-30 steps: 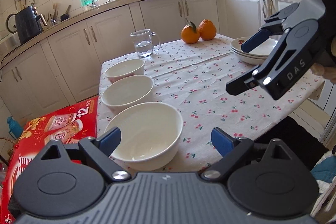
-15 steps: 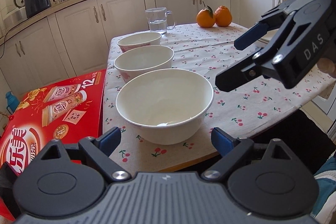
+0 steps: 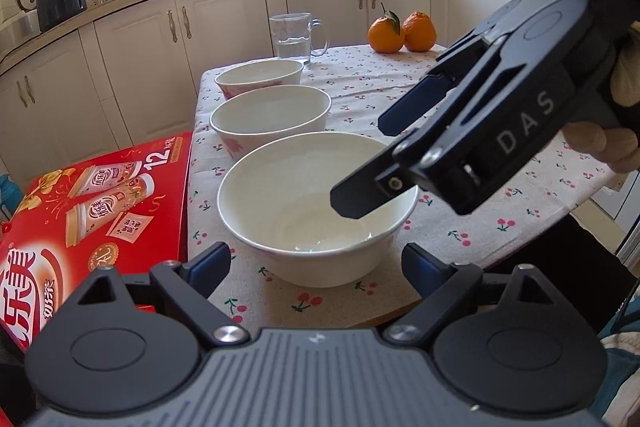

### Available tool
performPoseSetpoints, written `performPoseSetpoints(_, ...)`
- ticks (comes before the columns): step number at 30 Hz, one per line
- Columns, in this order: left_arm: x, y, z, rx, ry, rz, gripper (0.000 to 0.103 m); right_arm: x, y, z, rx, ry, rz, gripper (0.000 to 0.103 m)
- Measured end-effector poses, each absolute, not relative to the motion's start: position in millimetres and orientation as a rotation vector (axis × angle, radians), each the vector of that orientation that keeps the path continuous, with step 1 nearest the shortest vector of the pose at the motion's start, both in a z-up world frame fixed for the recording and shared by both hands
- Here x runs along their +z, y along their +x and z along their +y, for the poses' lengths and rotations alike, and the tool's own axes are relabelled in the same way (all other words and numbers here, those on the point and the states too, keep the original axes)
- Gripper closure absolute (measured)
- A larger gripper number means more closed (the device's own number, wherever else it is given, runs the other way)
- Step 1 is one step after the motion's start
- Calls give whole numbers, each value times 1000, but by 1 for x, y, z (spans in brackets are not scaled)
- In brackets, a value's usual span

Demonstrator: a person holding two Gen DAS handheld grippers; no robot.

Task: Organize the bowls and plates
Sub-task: 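Move the right gripper to the rim of the large white bowl, then close the right gripper on the large white bowl's rim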

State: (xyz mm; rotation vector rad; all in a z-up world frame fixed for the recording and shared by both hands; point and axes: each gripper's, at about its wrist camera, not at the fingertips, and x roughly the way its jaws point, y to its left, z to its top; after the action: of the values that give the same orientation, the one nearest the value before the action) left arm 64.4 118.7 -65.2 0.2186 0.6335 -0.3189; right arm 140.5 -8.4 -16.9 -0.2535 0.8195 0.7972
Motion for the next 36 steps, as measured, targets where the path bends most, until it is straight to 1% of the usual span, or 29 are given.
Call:
performPoseSetpoints(2,-65,65,119,-325,216,632,12,-19,144,-4,805,-262,824,15)
performPoseSetpoints(3,-64,65,120,-324,215,631,13,-20,145,-2,810,-265,828,18)
performPoseSetpoints(5,-64,66,120,-328,211,631,13,-22,150,0,820,-259,845,21)
performPoseSetpoints(8,-63,66,121,-334,207,630,18,-26,156,1,818,-251,860,26)
performPoseSetpoints(12,-63,67,123,-345,195,635,19,-29,161,1,831,-228,882,34)
performPoseSetpoints(26,-57,71,118,-362,207,649,20,-28,158,-2,847,-208,878,35)
performPoseSetpoints(36,-52,86,87,-451,245,628,20,-20,156,-40,782,-169,852,34)
